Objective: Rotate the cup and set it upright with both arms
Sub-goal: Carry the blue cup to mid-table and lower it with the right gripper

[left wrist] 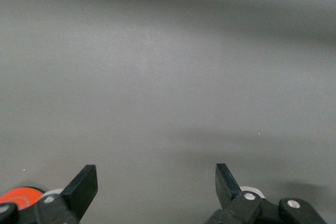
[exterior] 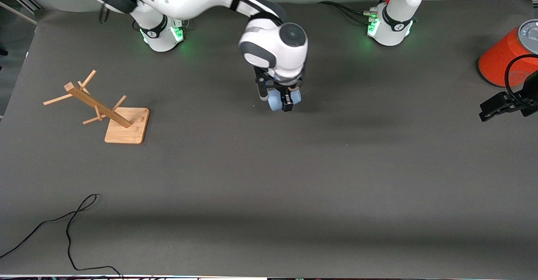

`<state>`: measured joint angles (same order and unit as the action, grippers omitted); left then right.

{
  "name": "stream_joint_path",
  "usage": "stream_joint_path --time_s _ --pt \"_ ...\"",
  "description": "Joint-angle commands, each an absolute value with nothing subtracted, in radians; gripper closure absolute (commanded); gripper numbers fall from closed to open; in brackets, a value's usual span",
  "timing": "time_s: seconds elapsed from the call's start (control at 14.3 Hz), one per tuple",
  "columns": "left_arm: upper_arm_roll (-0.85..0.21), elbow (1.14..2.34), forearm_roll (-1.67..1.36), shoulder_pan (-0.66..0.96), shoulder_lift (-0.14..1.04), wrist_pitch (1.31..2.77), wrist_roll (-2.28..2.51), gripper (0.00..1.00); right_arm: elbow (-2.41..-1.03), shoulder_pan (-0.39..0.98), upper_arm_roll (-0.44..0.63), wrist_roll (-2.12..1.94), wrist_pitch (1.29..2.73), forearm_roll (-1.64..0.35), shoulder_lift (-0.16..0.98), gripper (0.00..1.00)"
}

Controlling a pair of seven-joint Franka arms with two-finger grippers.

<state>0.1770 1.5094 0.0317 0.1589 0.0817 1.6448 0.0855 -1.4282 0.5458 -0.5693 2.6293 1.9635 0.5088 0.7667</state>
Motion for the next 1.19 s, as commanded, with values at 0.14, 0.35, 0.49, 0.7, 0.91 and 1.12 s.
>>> stream_joint_path --time_s 0.14,0.35,0.49,0.7,0.91,1.12 --pt "0.181 1.493 0.041 0.161 0.086 1.652 0.091 0.00 -1.246 0.702 -0.448 2.717 1.969 0.543 0.940 0.64" --pt "0.181 1.488 0.038 0.161 0.086 1.655 0.092 0.00 -1.244 0.709 -0.434 2.733 2.017 0.545 0.977 0.64" --pt "0.181 1.486 0.038 0.160 0.084 1.669 0.092 0.00 -1.246 0.712 -0.422 2.741 2.042 0.546 0.992 0.64" --pt "0.183 1.489 0.041 0.158 0.086 1.677 0.092 0.00 -1.241 0.742 -0.370 2.755 2.077 0.543 1.011 0.29" --pt "0.183 1.494 0.041 0.135 0.086 1.675 0.087 0.00 -1.241 0.742 -0.361 2.760 2.089 0.545 1.017 0.00" --pt "0.183 1.497 0.038 0.135 0.094 1.669 0.083 0.00 -1.235 0.736 -0.359 2.744 2.085 0.543 1.003 0.00"
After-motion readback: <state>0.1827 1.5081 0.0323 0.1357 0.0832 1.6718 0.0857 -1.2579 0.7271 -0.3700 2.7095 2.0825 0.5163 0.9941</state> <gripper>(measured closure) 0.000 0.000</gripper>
